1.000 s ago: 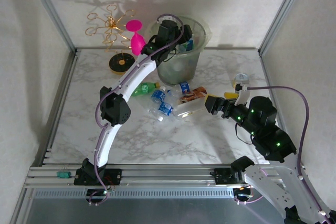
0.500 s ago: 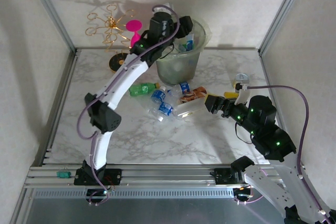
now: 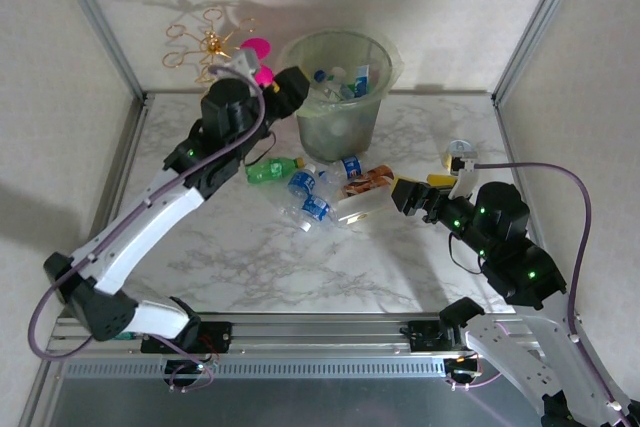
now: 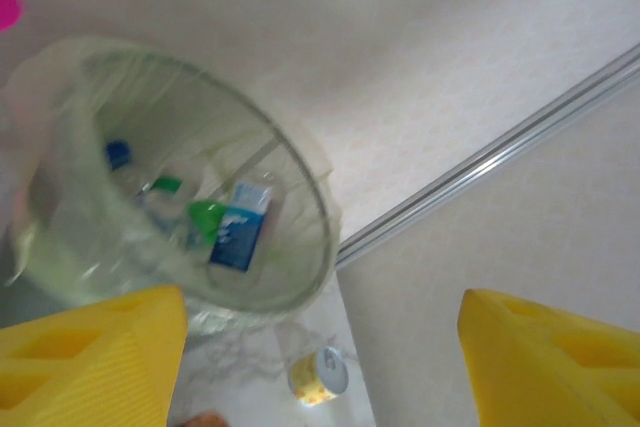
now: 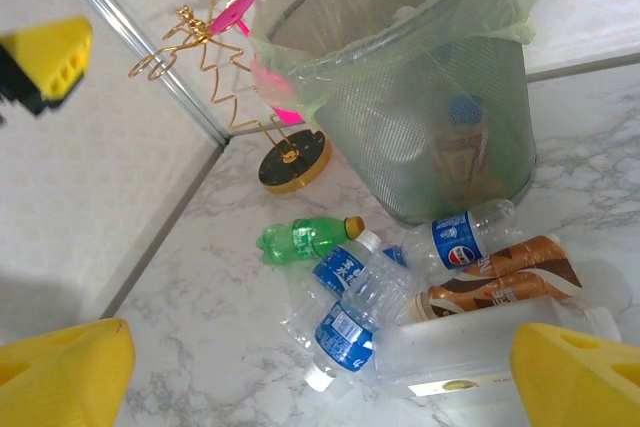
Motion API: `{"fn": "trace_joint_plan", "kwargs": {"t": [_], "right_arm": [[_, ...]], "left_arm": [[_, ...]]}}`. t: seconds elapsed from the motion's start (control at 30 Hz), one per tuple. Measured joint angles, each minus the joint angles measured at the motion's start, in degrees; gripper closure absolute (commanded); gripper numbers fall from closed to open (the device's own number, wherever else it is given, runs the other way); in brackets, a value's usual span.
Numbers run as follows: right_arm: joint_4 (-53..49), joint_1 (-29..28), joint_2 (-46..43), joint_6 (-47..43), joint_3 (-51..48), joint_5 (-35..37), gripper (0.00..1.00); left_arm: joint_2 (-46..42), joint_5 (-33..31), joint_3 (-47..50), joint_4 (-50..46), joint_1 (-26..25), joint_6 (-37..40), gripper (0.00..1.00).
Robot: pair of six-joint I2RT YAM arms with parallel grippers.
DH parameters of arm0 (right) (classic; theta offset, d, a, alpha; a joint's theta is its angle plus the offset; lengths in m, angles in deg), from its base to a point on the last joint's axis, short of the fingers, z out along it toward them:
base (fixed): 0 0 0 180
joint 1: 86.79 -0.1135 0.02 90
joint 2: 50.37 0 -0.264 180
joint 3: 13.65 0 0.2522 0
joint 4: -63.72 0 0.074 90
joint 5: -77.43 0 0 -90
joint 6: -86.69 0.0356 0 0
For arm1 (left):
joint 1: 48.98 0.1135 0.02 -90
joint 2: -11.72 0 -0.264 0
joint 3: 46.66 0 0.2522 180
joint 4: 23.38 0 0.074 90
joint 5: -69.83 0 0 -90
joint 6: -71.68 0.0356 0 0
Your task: Put the plastic bottles in the bin
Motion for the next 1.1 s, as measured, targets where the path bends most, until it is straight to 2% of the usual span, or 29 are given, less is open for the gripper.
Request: {"fn": "trace_joint_plan", "kwargs": {"t": [0.13, 0.27, 0.4, 0.57, 0.8, 1.1], "right_arm": [[0.04, 0.0, -0.81, 0.04, 0.0, 0.02, 0.04], [0.31, 0.0, -0.9, 0.04, -0.17, 0.04, 0.03], [0.9, 0.0, -0.87, 0.04, -0.55, 0.04, 0.03], [1.36, 0.0, -0.87, 0.07, -0.57, 0.22, 0.03], [1.57, 0.0, -0.9, 0.57, -0.94, 1.6, 0.03], [1.7, 0.0, -0.9, 0.66, -1.14, 3.08, 0.03]], "left_arm": [[-4.96, 0.09, 8.72, 0.66, 2.73, -4.81, 0.23], [-8.72, 0.31, 16.46, 1.18, 8.11, -12.26, 0.18], [-8.76, 0.44, 21.4, 0.15, 12.48, -20.55, 0.04], [-3.45, 4.52, 23.34, 0.02, 15.04, -28.57, 0.0], [8.52, 10.93, 22.43, -0.61, 15.52, -37.11, 0.0], [16.94, 12.98, 19.71, -0.66, 15.78, -44.35, 0.0]]}}
